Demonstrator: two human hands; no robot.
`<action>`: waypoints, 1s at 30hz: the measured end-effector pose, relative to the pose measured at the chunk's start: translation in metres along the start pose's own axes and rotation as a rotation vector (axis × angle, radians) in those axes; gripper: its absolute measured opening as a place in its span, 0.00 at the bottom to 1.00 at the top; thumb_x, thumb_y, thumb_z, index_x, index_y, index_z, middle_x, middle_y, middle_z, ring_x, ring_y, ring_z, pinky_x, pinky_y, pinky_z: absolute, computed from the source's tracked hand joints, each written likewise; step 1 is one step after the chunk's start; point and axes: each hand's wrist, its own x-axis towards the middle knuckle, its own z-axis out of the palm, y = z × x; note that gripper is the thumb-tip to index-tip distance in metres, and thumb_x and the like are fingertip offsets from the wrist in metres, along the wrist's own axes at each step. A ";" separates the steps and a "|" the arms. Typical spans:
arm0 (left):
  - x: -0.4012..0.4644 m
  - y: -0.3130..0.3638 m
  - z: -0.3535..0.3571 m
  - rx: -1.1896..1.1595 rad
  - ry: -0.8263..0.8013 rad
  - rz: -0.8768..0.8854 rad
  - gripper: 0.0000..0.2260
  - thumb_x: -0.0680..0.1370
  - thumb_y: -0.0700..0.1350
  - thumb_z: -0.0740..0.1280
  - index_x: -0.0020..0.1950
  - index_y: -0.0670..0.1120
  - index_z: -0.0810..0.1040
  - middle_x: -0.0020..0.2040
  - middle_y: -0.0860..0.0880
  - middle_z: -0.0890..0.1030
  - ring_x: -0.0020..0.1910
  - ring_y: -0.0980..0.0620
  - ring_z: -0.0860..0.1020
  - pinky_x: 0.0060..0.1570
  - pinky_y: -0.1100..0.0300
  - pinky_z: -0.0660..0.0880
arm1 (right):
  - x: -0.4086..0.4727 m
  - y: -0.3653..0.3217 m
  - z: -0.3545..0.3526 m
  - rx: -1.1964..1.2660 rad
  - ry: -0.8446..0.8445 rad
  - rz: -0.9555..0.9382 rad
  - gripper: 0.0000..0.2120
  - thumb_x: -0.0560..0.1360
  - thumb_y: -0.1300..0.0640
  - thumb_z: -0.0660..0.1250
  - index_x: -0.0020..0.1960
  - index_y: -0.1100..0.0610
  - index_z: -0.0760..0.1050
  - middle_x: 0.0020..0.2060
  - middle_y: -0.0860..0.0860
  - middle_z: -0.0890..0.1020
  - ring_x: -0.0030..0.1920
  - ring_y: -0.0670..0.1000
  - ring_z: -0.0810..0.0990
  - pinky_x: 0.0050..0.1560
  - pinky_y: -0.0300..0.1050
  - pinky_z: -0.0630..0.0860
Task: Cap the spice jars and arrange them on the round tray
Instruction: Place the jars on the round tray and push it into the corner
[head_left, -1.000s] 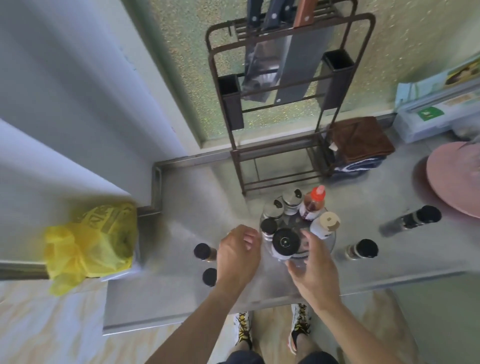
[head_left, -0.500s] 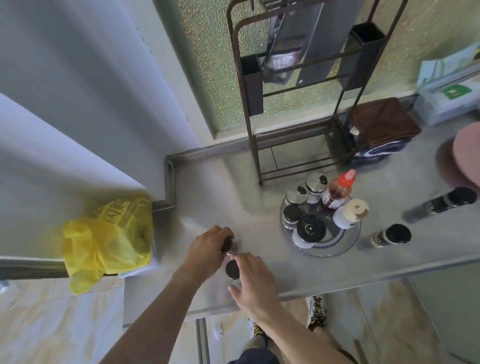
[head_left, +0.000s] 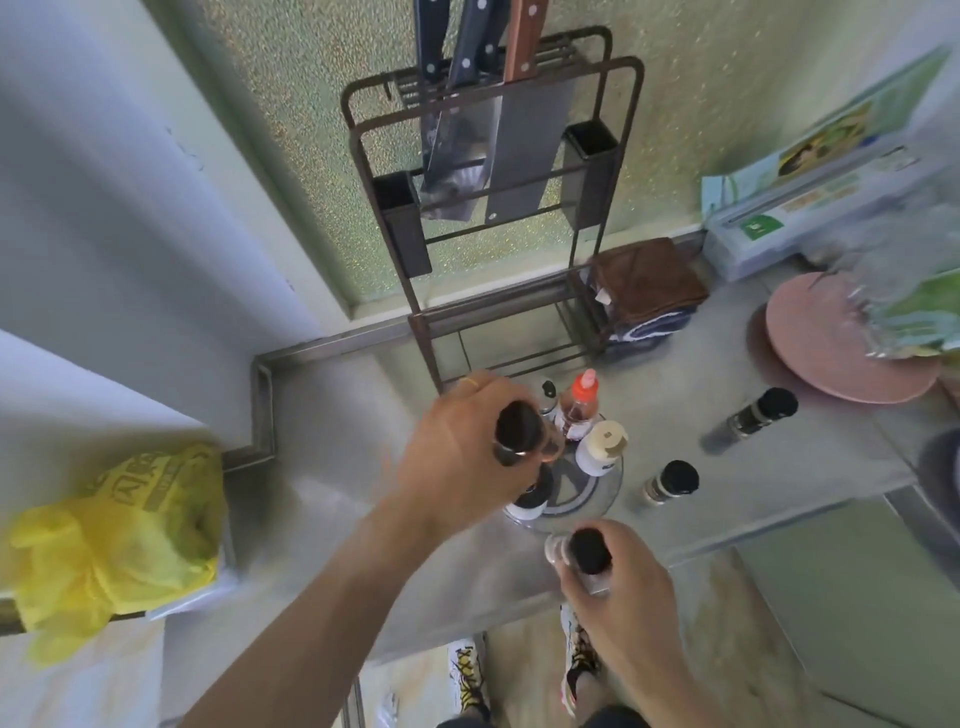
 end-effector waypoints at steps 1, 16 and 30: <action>0.009 0.012 0.010 0.015 -0.035 0.015 0.16 0.69 0.52 0.76 0.55 0.56 0.77 0.51 0.55 0.79 0.50 0.53 0.76 0.50 0.60 0.76 | 0.006 0.006 -0.011 -0.007 0.035 0.030 0.18 0.66 0.53 0.82 0.50 0.51 0.78 0.43 0.44 0.80 0.41 0.46 0.80 0.43 0.24 0.68; 0.019 0.006 0.152 0.514 -0.307 -0.013 0.07 0.75 0.50 0.67 0.51 0.52 0.79 0.51 0.50 0.84 0.58 0.44 0.76 0.65 0.51 0.66 | 0.075 0.037 -0.013 -0.116 0.075 -0.023 0.23 0.65 0.61 0.81 0.56 0.57 0.76 0.48 0.51 0.83 0.49 0.55 0.83 0.46 0.47 0.77; 0.007 0.013 0.153 0.472 -0.198 -0.024 0.15 0.68 0.55 0.73 0.52 0.53 0.77 0.49 0.53 0.83 0.54 0.48 0.80 0.74 0.48 0.62 | 0.079 0.055 -0.004 -0.199 -0.060 -0.039 0.25 0.64 0.63 0.81 0.58 0.59 0.76 0.46 0.53 0.84 0.47 0.57 0.83 0.46 0.51 0.80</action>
